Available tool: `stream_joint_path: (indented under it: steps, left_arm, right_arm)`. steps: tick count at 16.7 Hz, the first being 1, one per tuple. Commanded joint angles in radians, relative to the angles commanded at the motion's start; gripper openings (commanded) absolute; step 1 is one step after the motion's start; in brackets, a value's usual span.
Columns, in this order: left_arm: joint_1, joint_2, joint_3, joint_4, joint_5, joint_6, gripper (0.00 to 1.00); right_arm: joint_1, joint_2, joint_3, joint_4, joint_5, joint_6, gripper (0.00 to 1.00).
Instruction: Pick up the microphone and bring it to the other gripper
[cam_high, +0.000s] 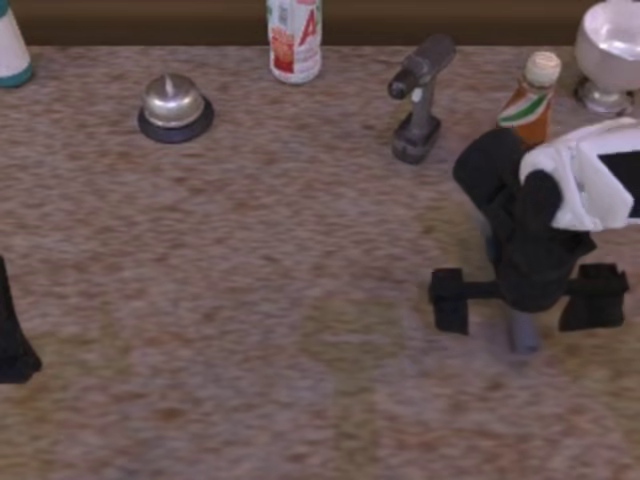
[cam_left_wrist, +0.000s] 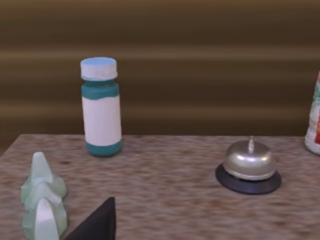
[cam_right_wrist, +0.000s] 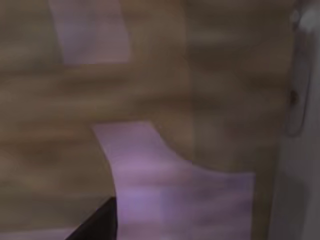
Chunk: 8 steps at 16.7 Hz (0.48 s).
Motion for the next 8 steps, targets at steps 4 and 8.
stream_joint_path:
  steps: [4, 8]
  left_arm:
    - [0.000, 0.000, 0.000, 0.000, 0.000, 0.000, 1.00]
    - [0.000, 0.000, 0.000, 0.000, 0.000, 0.000, 1.00]
  right_arm:
    - [-0.006, 0.038, -0.032, 0.062, 0.000, -0.005, 1.00]
    - [-0.006, 0.038, -0.032, 0.062, 0.000, -0.005, 0.92]
